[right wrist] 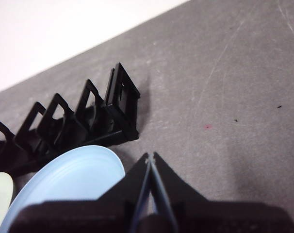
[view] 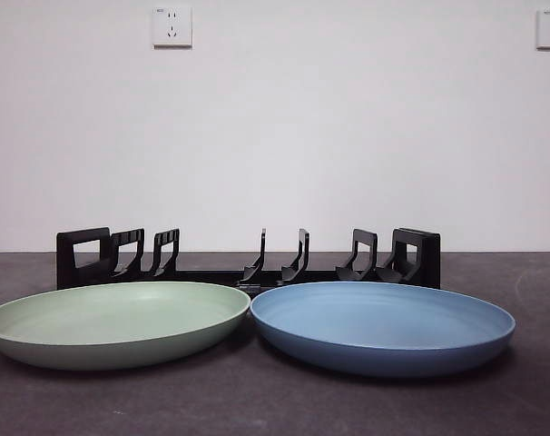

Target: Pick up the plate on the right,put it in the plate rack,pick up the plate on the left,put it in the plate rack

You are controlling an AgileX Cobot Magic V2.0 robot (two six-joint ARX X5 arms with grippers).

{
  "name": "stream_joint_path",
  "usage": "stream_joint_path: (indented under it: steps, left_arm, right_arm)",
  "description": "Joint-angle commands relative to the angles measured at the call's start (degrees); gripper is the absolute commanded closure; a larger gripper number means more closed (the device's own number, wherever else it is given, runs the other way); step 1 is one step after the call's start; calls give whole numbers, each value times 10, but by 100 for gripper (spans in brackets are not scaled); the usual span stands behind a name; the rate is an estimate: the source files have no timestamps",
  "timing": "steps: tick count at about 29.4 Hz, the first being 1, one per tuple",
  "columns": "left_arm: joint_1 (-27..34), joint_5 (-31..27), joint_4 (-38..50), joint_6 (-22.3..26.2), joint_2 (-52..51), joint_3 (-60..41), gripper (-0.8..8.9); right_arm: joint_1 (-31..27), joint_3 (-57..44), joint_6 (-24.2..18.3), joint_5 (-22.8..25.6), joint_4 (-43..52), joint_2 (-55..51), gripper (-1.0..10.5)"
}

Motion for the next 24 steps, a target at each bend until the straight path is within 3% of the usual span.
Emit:
stream_joint_path:
  steps: [1,7,14,16,17,18,20,24]
  left_arm:
    - [1,3,2,-1,63,30,819]
    - [1,42,3,25,205,107,819]
    - [0,148,2,29,422,203,815]
    - [0,180,2,29,464,216,811]
    - [-2,184,2,28,477,220,784]
    - [-5,188,2,28,487,222,687]
    - [-10,185,2,26,493,224,546]
    - [-21,181,-4,26,493,246,530]
  right_arm:
    - [-1,32,-14,-1,3,64,956]
    - [-1,100,-35,-52,3,210,954]
    - [-1,179,-63,-177,2,425,940]
    - [0,196,-75,-202,2,470,817]
    - [1,202,-75,-208,2,487,748]
    - [5,210,-75,-208,2,506,721]
    - [11,221,-85,-207,3,532,722]
    - [26,231,-90,-205,5,577,726]
